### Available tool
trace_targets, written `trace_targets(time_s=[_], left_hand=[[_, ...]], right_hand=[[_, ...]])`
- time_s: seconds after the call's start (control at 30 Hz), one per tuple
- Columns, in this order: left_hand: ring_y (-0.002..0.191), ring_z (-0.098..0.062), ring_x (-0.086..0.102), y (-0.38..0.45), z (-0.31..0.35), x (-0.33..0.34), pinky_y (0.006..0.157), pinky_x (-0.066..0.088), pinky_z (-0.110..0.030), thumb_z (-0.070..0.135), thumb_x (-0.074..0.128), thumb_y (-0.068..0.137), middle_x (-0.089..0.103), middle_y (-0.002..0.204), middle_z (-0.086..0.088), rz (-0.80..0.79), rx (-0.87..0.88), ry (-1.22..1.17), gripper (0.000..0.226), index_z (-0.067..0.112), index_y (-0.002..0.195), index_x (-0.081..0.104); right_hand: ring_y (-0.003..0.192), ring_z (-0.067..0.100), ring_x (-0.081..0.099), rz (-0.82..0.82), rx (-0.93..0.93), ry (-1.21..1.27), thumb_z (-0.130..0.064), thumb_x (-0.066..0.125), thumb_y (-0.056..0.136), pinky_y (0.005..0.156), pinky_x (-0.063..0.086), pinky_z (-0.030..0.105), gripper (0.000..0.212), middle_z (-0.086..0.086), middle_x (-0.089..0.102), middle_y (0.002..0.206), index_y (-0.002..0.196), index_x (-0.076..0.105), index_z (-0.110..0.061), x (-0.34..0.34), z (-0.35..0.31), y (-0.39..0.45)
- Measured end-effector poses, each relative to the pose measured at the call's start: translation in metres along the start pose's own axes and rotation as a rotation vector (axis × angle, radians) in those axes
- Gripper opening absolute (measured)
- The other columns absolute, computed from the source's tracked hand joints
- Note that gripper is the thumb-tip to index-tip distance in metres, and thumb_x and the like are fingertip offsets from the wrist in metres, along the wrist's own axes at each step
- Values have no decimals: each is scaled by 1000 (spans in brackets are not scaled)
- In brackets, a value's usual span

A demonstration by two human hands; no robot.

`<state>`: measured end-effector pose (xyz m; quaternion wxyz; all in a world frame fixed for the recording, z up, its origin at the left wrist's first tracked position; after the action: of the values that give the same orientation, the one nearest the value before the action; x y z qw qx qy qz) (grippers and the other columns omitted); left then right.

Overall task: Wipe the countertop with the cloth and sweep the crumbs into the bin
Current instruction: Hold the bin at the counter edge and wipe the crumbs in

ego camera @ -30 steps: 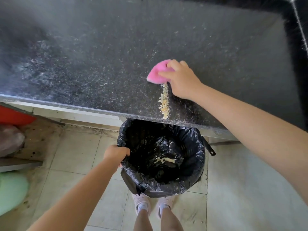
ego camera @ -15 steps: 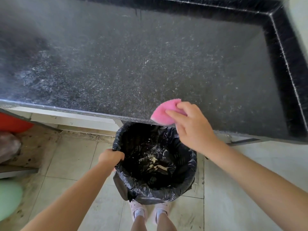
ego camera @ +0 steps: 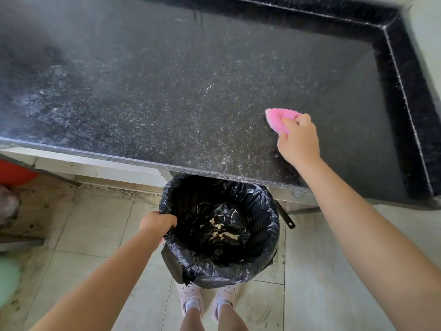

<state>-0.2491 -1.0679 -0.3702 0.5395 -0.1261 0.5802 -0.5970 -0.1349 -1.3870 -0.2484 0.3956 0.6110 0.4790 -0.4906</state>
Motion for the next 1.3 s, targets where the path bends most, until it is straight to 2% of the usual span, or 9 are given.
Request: trace_targets(time_s=[0.13,0.23,0.47,0.73,0.83,0.93,1.0,1.07,1.3], left_hand=[[50,-19,27,-1,1,1,46,24,-26,-3,52,79,31,56,-6,-4,3,-14,26,8,58,39],[50,-19,28,-2,2,0,46,25,-26,-2,52,80,32,57,-6,-5,7,-5,27,8,58,39],[50,-20,32,-4,4,-1,45,28,-25,0,51,82,35,58,-7,-4,32,65,27,8,59,39],[53,-18,29,-2,3,6,47,26,-26,0,50,80,30,60,-6,6,29,81,26,10,61,36],[52,-19,32,-3,6,10,46,29,-26,0,49,81,34,61,-7,-4,26,94,23,8,62,39],[50,-19,32,-2,10,9,45,29,-25,1,50,82,35,61,-7,8,29,89,11,4,73,44],[50,-20,33,-4,12,9,44,30,-24,1,50,82,36,61,-8,-8,26,92,8,3,77,45],[50,-19,34,-3,13,6,44,30,-24,2,51,82,36,60,-7,-2,23,86,18,5,67,43],[48,-20,32,13,0,-13,45,29,-25,1,51,82,36,56,-8,12,40,107,25,8,60,40]], right_hand=[[102,34,45,-93,-332,45,-5,48,87,76,44,36,31,20,45,119,118,53,1,12,-60,-60],[74,32,56,-189,-515,168,3,64,73,56,47,32,21,18,58,91,93,65,2,18,-86,-112],[115,28,39,-541,-175,42,-8,46,89,94,39,34,32,11,44,126,120,53,-4,101,-60,-137],[131,24,21,-605,-34,48,-14,52,84,101,29,36,22,3,37,137,101,66,-8,102,-33,-122],[106,25,46,-660,15,137,-9,57,78,75,35,28,17,10,54,95,61,59,-10,106,-30,-124],[81,22,47,-659,95,149,-15,56,81,69,38,22,22,8,50,72,61,61,-9,101,-29,-123],[53,18,36,-698,158,234,-17,55,84,47,30,15,40,4,34,51,46,43,-10,102,-28,-124],[43,17,24,-714,131,205,-19,50,87,40,19,22,50,2,23,45,43,28,-12,104,-33,-124],[43,13,26,-767,98,225,-13,50,87,41,20,20,49,-1,25,45,43,28,-15,114,-54,-127]])
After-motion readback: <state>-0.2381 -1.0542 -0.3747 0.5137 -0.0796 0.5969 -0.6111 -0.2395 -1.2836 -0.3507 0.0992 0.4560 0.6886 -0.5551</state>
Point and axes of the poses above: each hand's wrist, its own y-axis towards the middle knuckle, its own x-axis out of the palm, z = x × y, the point moved 8 cm from there along y, towards the middle knuckle
